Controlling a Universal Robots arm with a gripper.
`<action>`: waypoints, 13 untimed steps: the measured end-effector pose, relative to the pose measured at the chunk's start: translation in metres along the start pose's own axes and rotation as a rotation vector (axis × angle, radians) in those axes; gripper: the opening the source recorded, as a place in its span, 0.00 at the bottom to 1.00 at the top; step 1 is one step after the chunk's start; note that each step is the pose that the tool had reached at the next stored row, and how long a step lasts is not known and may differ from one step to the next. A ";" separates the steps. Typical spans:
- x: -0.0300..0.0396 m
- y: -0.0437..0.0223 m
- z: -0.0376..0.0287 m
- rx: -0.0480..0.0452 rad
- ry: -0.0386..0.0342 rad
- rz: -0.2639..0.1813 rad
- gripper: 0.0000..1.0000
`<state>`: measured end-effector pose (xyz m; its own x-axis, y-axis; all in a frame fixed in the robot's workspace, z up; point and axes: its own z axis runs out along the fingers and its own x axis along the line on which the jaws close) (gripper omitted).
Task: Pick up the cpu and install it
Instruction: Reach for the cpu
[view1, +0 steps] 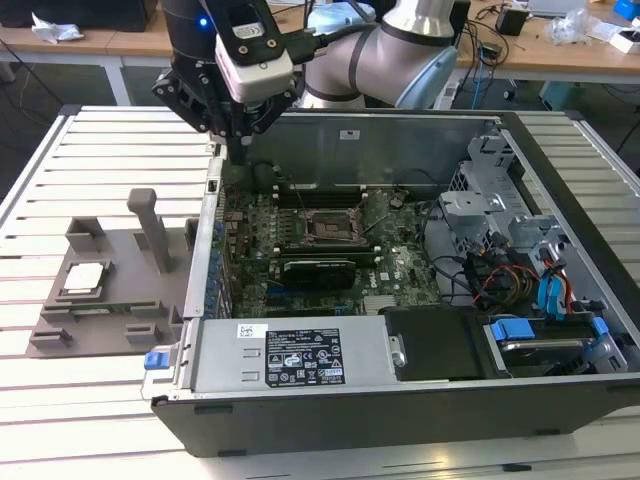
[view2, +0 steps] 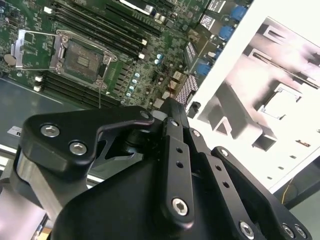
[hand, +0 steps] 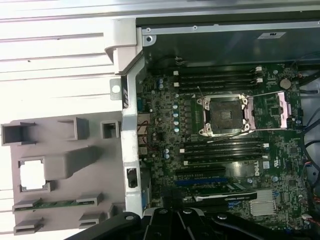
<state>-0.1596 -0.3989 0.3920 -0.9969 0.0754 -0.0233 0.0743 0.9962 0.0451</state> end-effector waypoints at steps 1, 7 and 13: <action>0.0011 -0.0001 0.0001 -0.0001 0.0000 0.000 0.11; 0.0094 -0.0007 0.0004 0.0000 0.0000 0.000 0.11; 0.0157 -0.0012 0.0005 0.0000 0.0000 0.000 0.11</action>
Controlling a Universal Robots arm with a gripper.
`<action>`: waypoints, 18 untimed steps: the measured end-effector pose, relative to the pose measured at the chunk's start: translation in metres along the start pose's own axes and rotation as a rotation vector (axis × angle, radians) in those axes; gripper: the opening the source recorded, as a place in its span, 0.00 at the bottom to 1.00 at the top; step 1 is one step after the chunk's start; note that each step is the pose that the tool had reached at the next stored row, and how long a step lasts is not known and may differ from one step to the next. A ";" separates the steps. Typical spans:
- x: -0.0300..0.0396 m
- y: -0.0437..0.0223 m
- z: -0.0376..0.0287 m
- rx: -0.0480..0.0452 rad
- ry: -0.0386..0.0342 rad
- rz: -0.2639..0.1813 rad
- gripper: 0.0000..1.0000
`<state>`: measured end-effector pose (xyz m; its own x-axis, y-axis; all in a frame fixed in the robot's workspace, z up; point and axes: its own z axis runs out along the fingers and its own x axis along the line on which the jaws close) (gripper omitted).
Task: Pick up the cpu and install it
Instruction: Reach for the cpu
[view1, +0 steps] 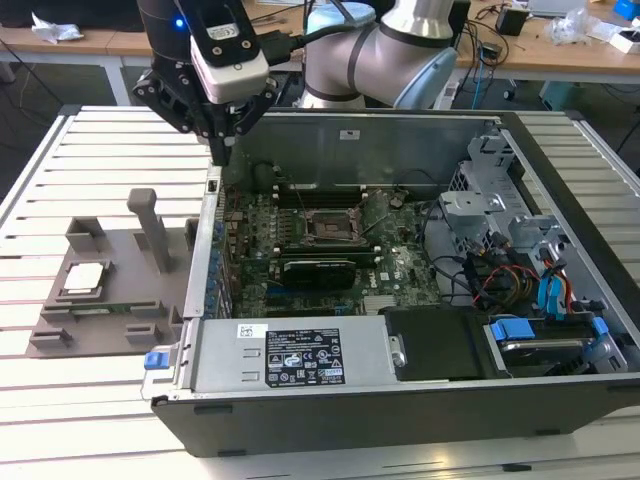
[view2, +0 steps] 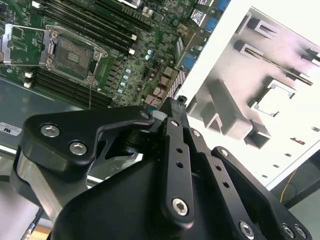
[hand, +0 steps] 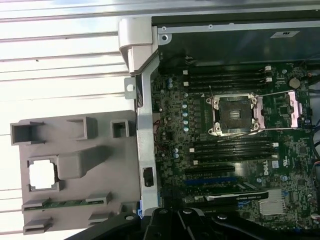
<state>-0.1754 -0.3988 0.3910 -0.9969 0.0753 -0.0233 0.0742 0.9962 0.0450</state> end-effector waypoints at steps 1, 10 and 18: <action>0.0009 -0.0001 0.0000 0.0000 0.0000 0.000 0.11; 0.0093 -0.0007 0.0003 0.0000 0.0000 0.000 0.11; 0.0171 -0.0013 0.0005 0.0000 0.0000 0.000 0.11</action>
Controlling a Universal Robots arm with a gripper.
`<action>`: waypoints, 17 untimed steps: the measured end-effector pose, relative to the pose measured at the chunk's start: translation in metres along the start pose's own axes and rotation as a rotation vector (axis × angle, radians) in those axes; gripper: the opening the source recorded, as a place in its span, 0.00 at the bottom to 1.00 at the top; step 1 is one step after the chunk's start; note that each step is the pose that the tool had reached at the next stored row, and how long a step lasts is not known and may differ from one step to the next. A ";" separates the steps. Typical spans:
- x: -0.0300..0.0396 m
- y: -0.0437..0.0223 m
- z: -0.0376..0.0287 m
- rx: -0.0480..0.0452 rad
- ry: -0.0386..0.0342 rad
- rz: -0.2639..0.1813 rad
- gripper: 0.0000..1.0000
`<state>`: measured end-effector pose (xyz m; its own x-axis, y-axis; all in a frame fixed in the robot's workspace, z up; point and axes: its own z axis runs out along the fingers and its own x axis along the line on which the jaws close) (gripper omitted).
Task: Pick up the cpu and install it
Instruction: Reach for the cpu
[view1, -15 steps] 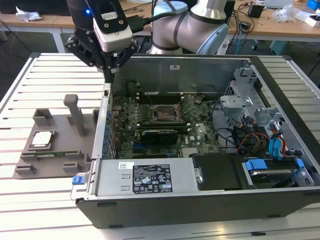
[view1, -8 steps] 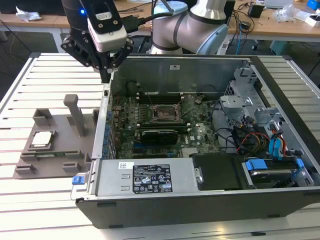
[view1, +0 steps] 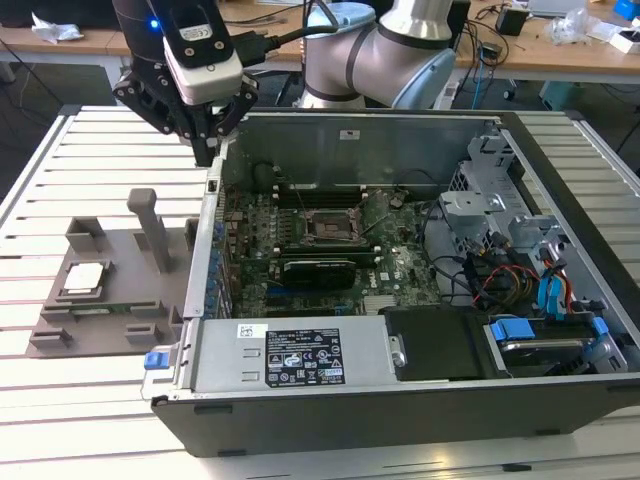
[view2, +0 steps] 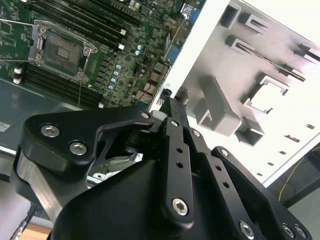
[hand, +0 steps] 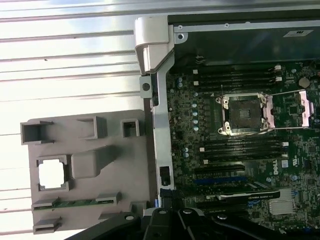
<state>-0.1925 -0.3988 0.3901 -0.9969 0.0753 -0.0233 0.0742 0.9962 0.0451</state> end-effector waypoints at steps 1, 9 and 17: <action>0.0007 -0.0001 0.0000 0.0000 0.0000 0.000 0.11; 0.0068 -0.0005 0.0001 0.0000 0.0000 0.000 0.11; 0.0142 -0.0011 0.0002 -0.0001 0.0000 0.000 0.11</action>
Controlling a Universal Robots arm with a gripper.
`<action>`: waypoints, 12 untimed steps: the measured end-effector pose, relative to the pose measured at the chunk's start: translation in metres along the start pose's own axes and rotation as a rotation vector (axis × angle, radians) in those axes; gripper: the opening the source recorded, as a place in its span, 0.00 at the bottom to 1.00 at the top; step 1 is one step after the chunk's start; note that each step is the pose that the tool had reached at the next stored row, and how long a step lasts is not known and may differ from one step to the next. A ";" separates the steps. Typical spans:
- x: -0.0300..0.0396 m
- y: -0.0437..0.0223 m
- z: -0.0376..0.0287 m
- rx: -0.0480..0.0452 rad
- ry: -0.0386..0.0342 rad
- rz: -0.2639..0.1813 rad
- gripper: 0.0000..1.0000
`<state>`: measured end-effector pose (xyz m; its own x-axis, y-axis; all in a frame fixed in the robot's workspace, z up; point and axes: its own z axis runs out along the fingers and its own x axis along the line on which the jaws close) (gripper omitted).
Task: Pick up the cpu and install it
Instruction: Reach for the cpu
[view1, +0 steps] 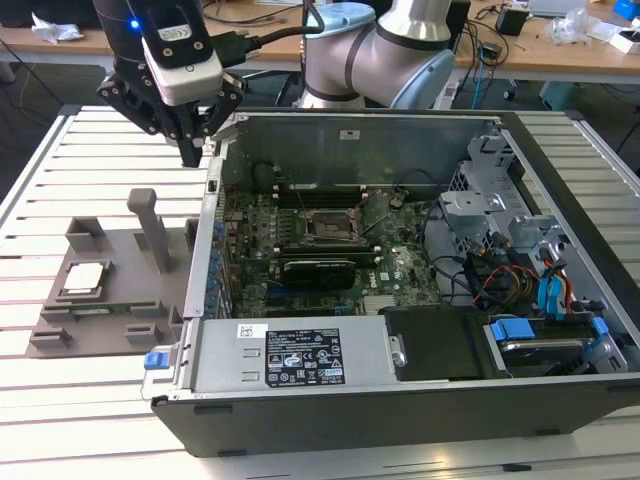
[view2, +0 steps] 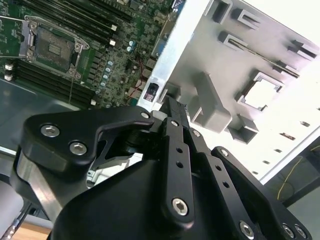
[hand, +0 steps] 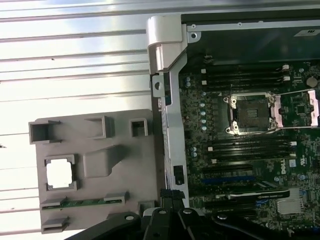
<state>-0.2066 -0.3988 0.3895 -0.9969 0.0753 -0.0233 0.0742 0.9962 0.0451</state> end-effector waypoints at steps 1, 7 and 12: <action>0.0011 -0.0001 0.0000 0.0000 0.0000 0.000 0.11; 0.0220 -0.0017 0.0002 0.0001 0.0000 0.000 0.11; 0.0286 -0.0022 0.0003 0.0001 0.0000 0.000 0.11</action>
<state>-0.2353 -0.3988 0.3884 -0.9969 0.0753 -0.0233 0.0742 0.9962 0.0450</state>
